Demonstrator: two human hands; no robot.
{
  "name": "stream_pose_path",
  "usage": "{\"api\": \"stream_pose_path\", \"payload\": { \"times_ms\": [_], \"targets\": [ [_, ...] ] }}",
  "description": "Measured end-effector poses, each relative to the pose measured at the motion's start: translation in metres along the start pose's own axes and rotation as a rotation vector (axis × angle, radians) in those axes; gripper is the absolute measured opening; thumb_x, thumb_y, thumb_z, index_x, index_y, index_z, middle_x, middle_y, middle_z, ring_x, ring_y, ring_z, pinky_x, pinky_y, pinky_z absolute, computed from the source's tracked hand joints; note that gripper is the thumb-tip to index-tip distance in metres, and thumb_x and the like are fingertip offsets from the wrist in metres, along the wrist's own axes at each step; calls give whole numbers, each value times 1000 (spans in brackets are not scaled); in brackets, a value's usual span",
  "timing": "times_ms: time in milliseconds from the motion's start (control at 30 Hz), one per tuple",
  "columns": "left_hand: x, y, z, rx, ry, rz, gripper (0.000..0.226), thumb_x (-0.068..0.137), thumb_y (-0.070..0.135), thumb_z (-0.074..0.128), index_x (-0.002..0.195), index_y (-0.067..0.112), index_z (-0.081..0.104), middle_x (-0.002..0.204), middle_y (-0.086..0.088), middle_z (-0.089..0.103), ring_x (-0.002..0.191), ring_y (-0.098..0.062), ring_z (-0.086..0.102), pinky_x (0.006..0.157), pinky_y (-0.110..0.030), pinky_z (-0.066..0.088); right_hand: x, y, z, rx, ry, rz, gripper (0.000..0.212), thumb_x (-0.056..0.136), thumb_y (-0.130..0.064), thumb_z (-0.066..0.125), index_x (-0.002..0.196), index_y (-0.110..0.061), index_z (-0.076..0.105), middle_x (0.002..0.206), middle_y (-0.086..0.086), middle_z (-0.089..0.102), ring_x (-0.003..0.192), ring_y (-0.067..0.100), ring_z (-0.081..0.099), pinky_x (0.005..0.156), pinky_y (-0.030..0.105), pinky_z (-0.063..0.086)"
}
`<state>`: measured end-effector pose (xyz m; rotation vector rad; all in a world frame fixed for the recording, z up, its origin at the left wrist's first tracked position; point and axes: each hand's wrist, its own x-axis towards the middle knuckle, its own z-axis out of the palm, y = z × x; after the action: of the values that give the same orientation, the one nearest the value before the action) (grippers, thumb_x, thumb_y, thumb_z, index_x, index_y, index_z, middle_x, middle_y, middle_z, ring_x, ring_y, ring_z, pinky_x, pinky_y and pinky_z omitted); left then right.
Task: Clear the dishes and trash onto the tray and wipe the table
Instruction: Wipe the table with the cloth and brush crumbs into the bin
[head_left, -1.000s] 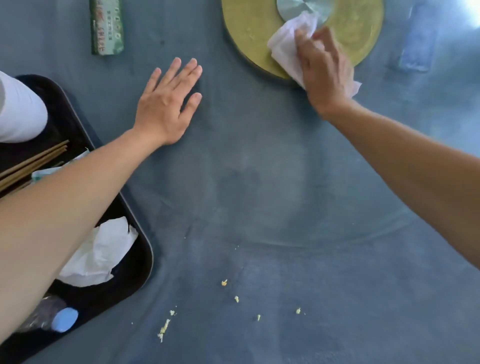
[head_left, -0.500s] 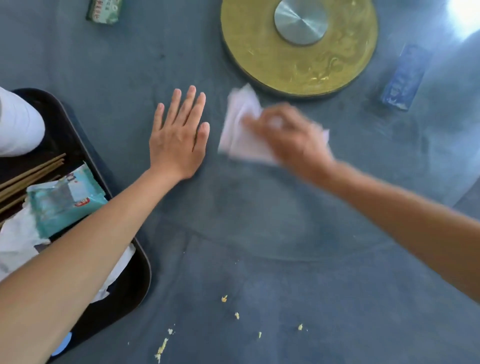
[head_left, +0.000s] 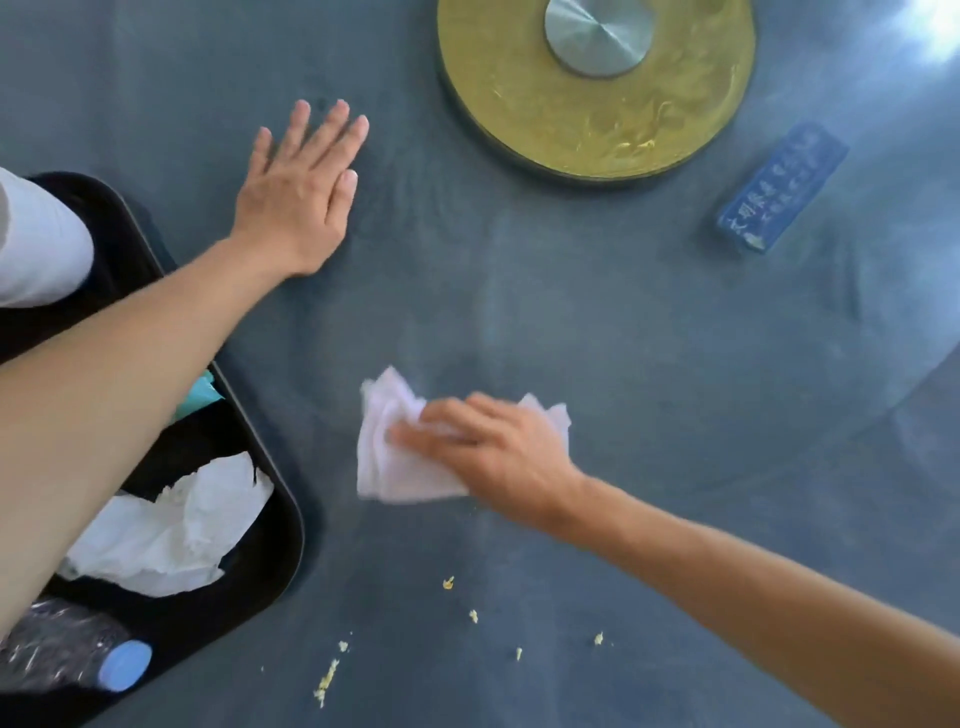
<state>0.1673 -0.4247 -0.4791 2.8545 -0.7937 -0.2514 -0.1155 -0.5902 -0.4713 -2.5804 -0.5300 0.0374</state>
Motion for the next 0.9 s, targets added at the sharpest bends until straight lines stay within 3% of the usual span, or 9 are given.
{"api": "stream_pose_path", "payload": {
  "times_ms": [67, 133, 233, 333, 500, 633, 733, 800, 900],
  "targets": [
    [-7, 17, -1, -77, 42, -61, 53, 104, 16, 30, 157, 10, 30, 169, -10, 18, 156, -36, 9, 122, -61, 13, 5, -2, -18, 124, -3, -15, 54, 93, -12, 67, 123, -58, 66, 114, -22, 65, 87, 15, 60, 66, 39, 52],
    [-30, 47, 4, -239, 62, -44, 51, 99, 9, 33, 148, 7, 45, 166, -15, 25, 154, -38, 16, 122, -60, 16, 35, 40, -50, -29, 231, 64, 28, 105, -37, 55, 111, -60, 69, 114, -28, 64, 101, 2, 59, 84, 33, 48],
    [-72, 99, 24, -347, 53, -123, 54, 99, 14, 37, 152, 18, 44, 167, -5, 24, 156, -29, 12, 124, -51, 6, 97, 131, -106, -281, 396, 462, 45, 102, -32, 36, 137, -33, 65, 131, 1, 60, 110, 25, 61, 81, 35, 48],
    [-86, 129, 41, -216, 105, -224, 55, 105, 29, 28, 160, 26, 25, 170, 3, 14, 158, -23, 4, 125, -46, 2, 125, 174, -116, -309, 366, 673, 48, 102, -19, 44, 149, -29, 51, 128, 10, 56, 102, 34, 61, 71, 34, 42],
    [-74, 102, 45, -107, 138, -180, 54, 107, 29, 23, 161, 29, 20, 170, 8, 12, 158, -21, 4, 126, -49, 7, 70, 101, -60, -206, 267, 453, 55, 94, -13, 63, 143, -37, 56, 125, 1, 60, 102, 29, 60, 62, 33, 36],
    [-62, 80, 38, -102, 128, -132, 54, 107, 29, 24, 161, 30, 21, 169, 10, 14, 157, -19, 5, 126, -48, 6, -7, 32, -7, -110, 138, 197, 74, 72, 4, 73, 135, -34, 68, 116, -3, 68, 72, 24, 54, 60, 28, 17],
    [-51, 62, 31, -103, 105, -96, 54, 107, 29, 24, 160, 32, 22, 169, 10, 15, 157, -17, 4, 126, -47, 4, -33, 10, 4, -15, -36, -79, 82, 66, 9, 62, 137, -31, 65, 120, -3, 61, 70, 24, 50, 50, 32, 39],
    [-45, 51, 25, -99, 98, -67, 54, 106, 28, 25, 160, 31, 24, 169, 7, 17, 157, -20, 6, 126, -49, 6, -18, 19, -14, 97, -52, -170, 68, 73, 7, 65, 132, -25, 70, 120, 4, 65, 77, 29, 60, 50, 39, 50],
    [-39, 51, 13, -59, 93, -122, 53, 105, 23, 29, 158, 19, 31, 169, -4, 21, 157, -29, 8, 124, -55, 12, 42, 70, -73, 92, 220, 13, 40, 92, -7, 62, 129, -19, 73, 119, 12, 68, 95, 31, 67, 66, 35, 54]
  ]
}}
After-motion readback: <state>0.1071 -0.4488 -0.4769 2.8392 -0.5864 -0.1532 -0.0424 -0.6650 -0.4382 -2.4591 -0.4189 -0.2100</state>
